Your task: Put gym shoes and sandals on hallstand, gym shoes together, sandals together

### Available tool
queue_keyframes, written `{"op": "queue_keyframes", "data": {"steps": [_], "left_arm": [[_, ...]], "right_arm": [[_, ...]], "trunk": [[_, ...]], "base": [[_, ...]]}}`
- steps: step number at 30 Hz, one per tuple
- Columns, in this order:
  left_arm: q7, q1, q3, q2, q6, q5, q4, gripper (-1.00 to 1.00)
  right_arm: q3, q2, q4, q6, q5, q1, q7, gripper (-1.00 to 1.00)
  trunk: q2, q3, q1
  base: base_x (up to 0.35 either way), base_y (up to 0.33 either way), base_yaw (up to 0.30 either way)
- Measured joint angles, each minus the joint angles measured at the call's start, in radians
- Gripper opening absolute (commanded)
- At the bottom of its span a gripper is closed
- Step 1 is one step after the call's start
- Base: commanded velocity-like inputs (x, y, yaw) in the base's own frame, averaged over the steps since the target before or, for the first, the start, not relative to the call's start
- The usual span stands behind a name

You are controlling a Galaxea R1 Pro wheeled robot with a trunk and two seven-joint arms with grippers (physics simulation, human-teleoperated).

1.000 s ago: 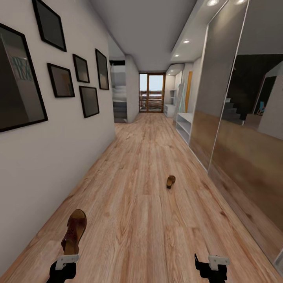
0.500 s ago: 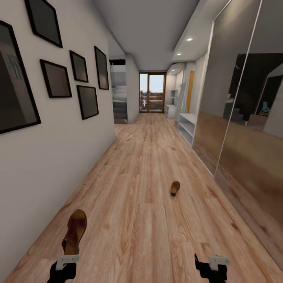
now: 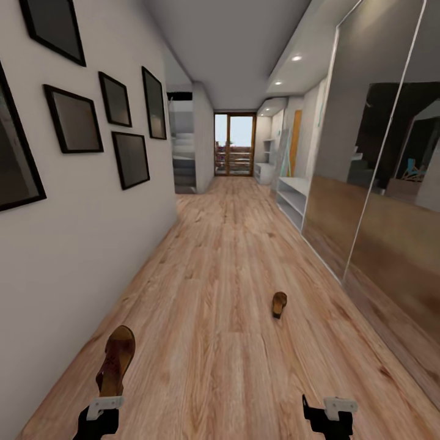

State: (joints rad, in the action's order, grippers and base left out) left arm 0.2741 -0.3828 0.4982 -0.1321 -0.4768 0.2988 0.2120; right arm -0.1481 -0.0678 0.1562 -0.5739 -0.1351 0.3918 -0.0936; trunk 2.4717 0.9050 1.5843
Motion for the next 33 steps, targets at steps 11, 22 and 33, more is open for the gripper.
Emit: {"op": "queue_keyframes", "data": {"steps": [11,22,33], "left_arm": [[0.0,0.0,0.0,0.0,0.0,0.0,0.0,-1.0],[0.0,0.0,-0.001,0.001,0.0,0.0,0.0,-1.0],[0.0,0.0,-0.001,0.002,0.0,0.0,0.0,-1.0]], "right_arm": [[0.0,0.0,0.0,0.0,0.0,0.0,0.0,1.0],[0.0,0.0,0.0,0.0,0.0,0.0,0.0,1.0],[0.0,0.001,0.0,0.0,0.001,0.0,0.0,1.0]], "trunk": [[0.0,-0.005,0.0],[0.0,-0.006,0.0],[0.0,-0.003,0.0]], "base": [[0.317,0.159,-0.115],[0.304,0.178,-0.068],[0.303,0.175,-0.241]]}}
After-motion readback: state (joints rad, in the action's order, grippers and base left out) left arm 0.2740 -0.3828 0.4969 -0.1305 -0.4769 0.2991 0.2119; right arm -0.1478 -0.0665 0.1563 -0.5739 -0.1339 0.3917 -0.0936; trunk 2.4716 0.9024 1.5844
